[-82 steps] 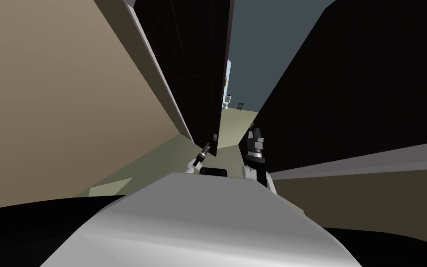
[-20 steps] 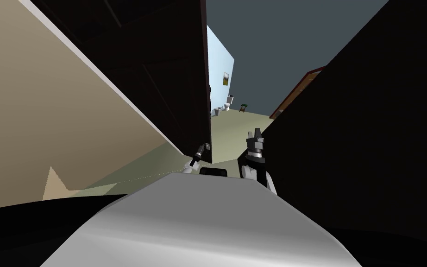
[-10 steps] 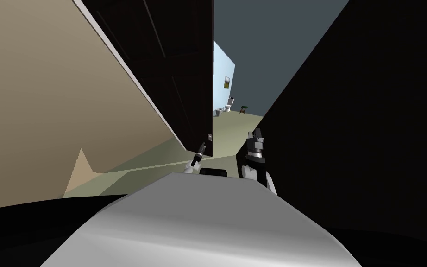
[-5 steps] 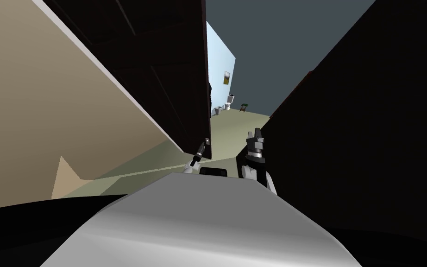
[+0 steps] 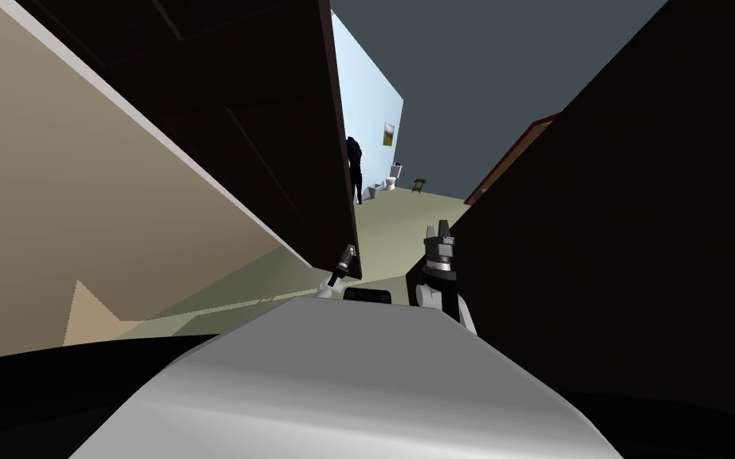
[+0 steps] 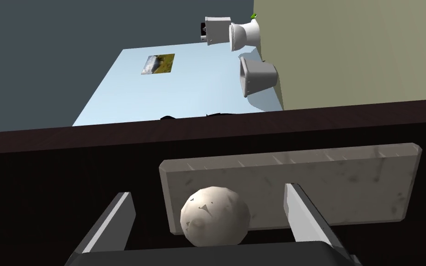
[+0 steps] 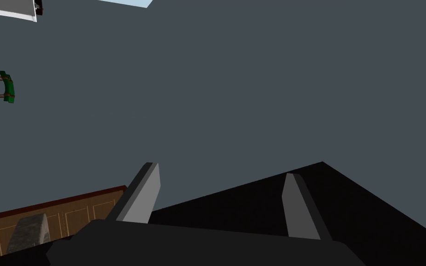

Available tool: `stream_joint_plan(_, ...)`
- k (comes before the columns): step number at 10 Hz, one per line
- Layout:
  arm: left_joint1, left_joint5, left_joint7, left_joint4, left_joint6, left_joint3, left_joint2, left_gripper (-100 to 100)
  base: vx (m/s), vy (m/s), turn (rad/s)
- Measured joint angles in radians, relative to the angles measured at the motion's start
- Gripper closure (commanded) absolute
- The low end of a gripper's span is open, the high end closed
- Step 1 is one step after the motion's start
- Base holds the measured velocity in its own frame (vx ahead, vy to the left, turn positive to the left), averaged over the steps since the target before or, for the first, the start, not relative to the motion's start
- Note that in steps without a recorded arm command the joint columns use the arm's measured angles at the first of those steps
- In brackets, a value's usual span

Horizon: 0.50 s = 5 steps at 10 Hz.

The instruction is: Push the door open

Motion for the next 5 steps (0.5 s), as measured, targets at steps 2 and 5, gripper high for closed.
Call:
stream_joint_plan(2,-0.001,0.0,0.0,0.0,0.002,0.0,0.001,100,-0.022,0.009,-0.013)
stream_joint_plan(5,0.0,-0.001,0.0,0.002,0.004,-0.001,0.0,100,-0.005,0.002,0.001)
